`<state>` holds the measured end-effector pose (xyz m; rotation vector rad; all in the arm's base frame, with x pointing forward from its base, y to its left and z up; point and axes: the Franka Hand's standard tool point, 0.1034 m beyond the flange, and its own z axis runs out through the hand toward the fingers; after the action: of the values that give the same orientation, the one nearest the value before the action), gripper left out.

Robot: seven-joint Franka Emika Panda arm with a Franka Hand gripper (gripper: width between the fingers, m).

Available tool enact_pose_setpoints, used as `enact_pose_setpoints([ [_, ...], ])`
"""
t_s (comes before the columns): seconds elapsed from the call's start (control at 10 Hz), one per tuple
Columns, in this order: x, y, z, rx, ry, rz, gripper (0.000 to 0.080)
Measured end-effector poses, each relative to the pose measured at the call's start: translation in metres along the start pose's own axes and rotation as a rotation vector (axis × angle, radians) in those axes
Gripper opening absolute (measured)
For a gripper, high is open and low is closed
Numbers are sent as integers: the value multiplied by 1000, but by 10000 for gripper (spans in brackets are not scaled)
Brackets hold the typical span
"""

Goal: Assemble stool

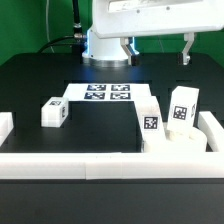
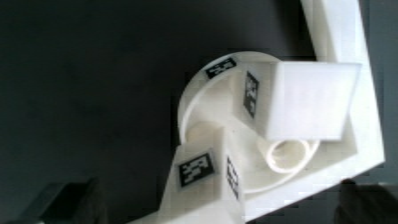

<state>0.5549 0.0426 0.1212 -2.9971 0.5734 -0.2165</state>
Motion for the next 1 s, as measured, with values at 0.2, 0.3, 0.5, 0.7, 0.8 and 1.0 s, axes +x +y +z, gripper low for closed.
enact_pose_setpoints([
  [0.2,0,33,0,-10,2,-53,649],
  [0.3,3,59,1,-16,-4,-123,649],
  [0.5,17,104,1,-32,-3,-181,649],
  [0.7,17,106,3,-35,-7,-173,649],
  [0.8,16,107,4,-36,-8,-175,649],
  [1.0,17,127,6,-18,-27,-128,649],
])
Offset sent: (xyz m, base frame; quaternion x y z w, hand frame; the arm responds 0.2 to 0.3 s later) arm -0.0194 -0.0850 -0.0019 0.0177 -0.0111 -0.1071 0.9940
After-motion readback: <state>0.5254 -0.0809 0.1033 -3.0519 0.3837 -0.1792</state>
